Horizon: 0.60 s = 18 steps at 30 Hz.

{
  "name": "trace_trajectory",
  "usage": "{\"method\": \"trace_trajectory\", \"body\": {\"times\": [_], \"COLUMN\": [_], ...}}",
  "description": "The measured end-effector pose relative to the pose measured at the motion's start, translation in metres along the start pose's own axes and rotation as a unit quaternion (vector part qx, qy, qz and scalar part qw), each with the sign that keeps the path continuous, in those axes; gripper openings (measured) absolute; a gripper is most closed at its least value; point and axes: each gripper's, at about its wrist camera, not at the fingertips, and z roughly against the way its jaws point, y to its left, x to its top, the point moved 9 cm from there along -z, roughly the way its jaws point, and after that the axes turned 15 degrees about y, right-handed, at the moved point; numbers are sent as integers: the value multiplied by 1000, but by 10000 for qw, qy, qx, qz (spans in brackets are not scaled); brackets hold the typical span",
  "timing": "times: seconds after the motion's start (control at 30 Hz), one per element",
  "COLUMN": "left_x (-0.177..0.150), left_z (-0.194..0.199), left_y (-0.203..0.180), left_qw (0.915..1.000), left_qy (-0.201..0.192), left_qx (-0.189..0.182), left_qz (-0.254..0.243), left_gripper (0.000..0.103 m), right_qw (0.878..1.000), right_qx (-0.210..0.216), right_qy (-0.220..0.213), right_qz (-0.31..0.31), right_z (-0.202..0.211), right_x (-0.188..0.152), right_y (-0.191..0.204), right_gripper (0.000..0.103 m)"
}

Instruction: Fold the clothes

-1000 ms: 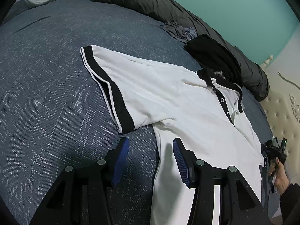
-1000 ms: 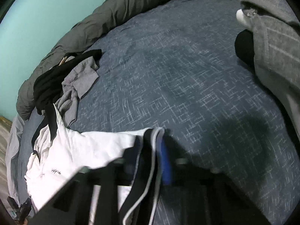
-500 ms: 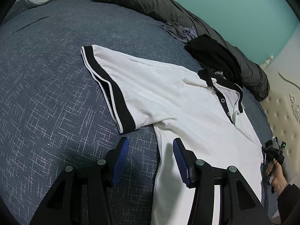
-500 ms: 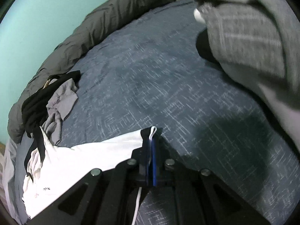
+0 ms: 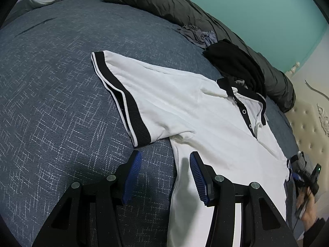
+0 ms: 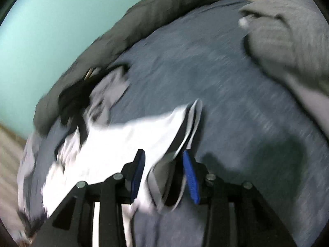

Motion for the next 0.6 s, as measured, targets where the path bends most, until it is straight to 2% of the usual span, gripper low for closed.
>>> {"method": "trace_trajectory", "body": {"times": [0.07, 0.1, 0.13, 0.2, 0.37, 0.5, 0.6], "left_x": [0, 0, 0, 0, 0, 1, 3], "left_z": [0, 0, 0, 0, -1, 4, 15], "left_y": [0, 0, 0, -1, 0, -1, -2], "left_qw": [10000, 10000, 10000, 10000, 10000, 10000, 9999], "left_qy": [-1, -2, -2, -3, 2, -19, -99], "left_qx": [8, 12, 16, 23, 28, 55, 42], "left_qz": [5, 7, 10, 14, -8, -54, -81], "left_gripper": [53, 53, 53, 53, 53, 53, 53], "right_qw": [9993, 9991, 9989, 9990, 9996, 9995, 9993], "right_qx": [-148, -124, -104, -120, -196, -142, -78], "right_qy": [259, 322, 376, 403, 216, 266, 334], "right_qz": [246, 266, 265, 176, 29, -128, -113], "right_z": [-11, -15, -19, -24, -19, -22, -18], "right_x": [-16, -20, -24, -28, -28, -31, -33], "right_y": [7, 8, 8, 5, -5, -15, -13], "right_gripper": [36, 30, 14, 5, 3, 3, 8]}}
